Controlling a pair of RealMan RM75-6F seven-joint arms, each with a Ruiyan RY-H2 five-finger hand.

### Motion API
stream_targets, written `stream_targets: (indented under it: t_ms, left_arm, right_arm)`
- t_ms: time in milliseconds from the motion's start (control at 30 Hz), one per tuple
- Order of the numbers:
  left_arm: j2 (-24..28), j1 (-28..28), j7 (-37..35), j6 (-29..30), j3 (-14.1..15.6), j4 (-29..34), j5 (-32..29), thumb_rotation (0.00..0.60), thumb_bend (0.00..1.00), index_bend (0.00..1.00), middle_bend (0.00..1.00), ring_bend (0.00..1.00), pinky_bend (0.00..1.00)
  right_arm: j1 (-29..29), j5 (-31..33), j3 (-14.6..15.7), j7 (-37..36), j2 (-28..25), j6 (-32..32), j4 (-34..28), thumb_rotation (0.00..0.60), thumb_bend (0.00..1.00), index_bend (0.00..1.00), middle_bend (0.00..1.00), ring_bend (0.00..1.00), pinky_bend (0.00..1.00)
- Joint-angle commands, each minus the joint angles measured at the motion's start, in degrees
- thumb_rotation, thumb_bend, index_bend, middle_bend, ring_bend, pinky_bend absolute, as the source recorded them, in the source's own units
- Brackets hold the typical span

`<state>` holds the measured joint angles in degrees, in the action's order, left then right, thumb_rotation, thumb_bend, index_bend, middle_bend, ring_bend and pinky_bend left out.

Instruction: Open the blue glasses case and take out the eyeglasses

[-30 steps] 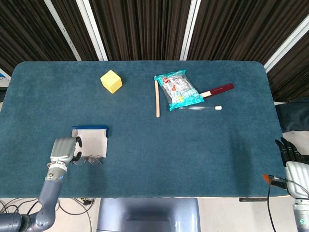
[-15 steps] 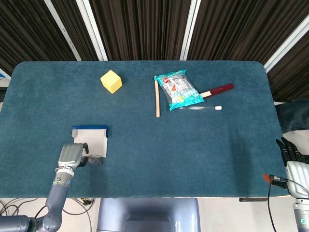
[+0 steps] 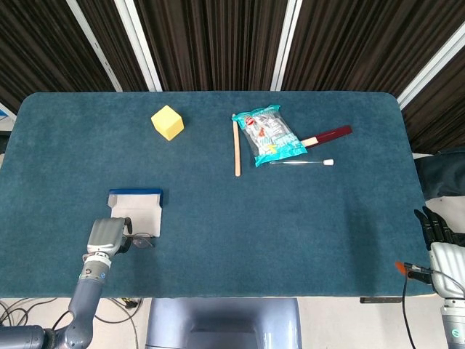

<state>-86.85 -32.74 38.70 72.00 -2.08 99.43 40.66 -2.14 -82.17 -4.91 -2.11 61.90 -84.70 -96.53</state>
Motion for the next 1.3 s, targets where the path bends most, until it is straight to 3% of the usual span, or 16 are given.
stream_targets:
  t_ms: [33,300,800,1300]
  left_arm:
    - [-0.1,0.1,0.0,-0.1,0.0,-0.1,0.0,0.600,0.36,0.51,1.00,1.00,1.00]
    - [-0.5,0.2,0.4,-0.6,-0.2,-0.8,-0.4,0.600,0.36,0.53,1.00,1.00,1.00]
    - [-1.6,0.4,0.8,-0.6,-0.5,-1.2,0.1,0.600,0.46,0.63,1.00,1.00,1.00]
    - [-2.1,-2.1,2.6,-0.4,-4.2,2.7,1.0,0.600,0.46,0.63,1.00,1.00,1.00]
  right_arm:
    - [0.0,0.0,0.0,0.0,0.0,0.0,0.0,0.600,0.17,0.00,0.00,0.00,0.18]
    - [-0.1,0.2,-0.1,-0.1,-0.1,0.2,-0.1,0.600,0.17,0.00,0.00,0.00,0.18]
    - [-0.1,0.2,-0.1,-0.3,-0.1,0.1,-0.1,0.600,0.17,0.00,0.00,0.00,0.18]
    - [0.0,0.1,-0.1,-0.3,-0.1,0.0,-0.2,0.600,0.17,0.00,0.00,0.00,0.18]
